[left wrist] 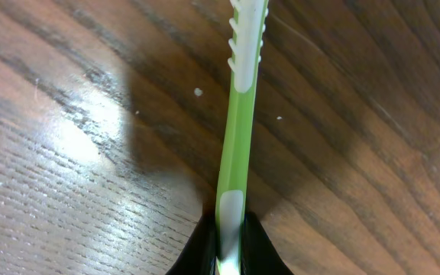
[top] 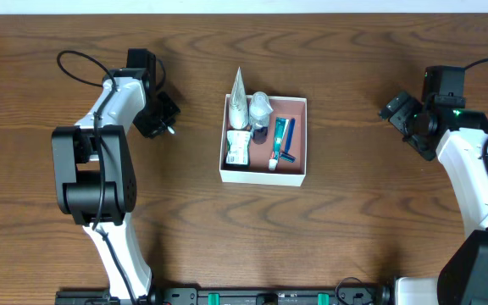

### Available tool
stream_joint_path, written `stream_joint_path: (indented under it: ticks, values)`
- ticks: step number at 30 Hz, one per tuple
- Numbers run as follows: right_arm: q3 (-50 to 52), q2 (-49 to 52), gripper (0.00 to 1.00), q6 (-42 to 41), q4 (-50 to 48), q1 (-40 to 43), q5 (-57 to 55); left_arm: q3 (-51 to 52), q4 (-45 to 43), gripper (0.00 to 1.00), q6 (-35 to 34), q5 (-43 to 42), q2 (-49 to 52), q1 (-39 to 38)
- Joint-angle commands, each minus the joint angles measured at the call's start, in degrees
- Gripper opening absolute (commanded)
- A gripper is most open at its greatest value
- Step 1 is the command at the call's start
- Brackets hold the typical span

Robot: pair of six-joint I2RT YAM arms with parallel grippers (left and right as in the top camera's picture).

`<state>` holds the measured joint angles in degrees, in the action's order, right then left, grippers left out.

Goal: Pack container
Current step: 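Move the left gripper to the green toothbrush and grasp it, then lift the toothbrush and carry it over the box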

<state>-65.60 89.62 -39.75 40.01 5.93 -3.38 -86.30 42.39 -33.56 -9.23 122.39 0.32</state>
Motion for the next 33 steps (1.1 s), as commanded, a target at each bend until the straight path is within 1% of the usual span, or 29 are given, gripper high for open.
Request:
stream_joint_path:
  ticks: [1, 6, 10, 14, 17, 20, 24, 27, 28, 30, 33]
  values:
    - [-0.24, 0.39, 0.99, -0.48, 0.07, 0.02, -0.22, 0.96, 1.07, 0.06, 6.16, -0.15, 2.36, 0.00]
    - [-0.24, 0.39, 0.99, -0.48, 0.07, 0.02, -0.22, -0.13, 2.78, 0.06, 10.08, -0.22, 1.57, 0.00]
    - [-0.24, 0.39, 0.99, -0.48, 0.07, 0.00, -0.24, -2.62, 6.01, 0.06, 14.40, -0.22, -2.03, -0.02]
    - [-0.24, 0.39, 0.99, -0.48, 0.07, 0.02, -0.22, -4.33, 9.05, 0.06, 18.71, -0.20, -9.60, -0.02]
    - [-0.24, 0.39, 0.99, -0.48, 0.04, 0.00, -0.22, -4.48, 11.17, 0.06, 19.87, -0.22, -16.90, -0.61]
    - [-0.24, 0.39, 0.99, -0.48, 0.07, 0.02, -0.22, -4.48, 13.90, 0.06, 21.11, -0.22, -24.96, -2.93]
    - [-0.24, 0.39, 0.99, -0.48, 0.07, 0.00, -0.22, -4.46, 15.72, 0.06, 21.05, -0.24, -34.69, -9.42]
    - [-0.24, 0.39, 0.99, -0.48, 0.07, 0.00, -0.24, -4.46, 15.56, 0.06, 21.03, -0.20, -40.33, -17.44]
    - [-0.24, 0.39, 0.99, -0.48, 0.07, 0.02, -0.24, -4.46, 15.15, 0.06, 20.92, -0.09, -41.94, -21.20]
    - [-0.24, 0.39, 0.99, -0.48, 0.07, 0.02, -0.24, -4.46, 14.73, 0.06, 18.86, 3.02, -43.25, -27.10]
    - [-0.24, 0.39, 0.99, -0.48, 0.07, 0.00, -0.24, -4.17, 14.16, 0.06, 14.62, 12.24, -43.21, -37.07]
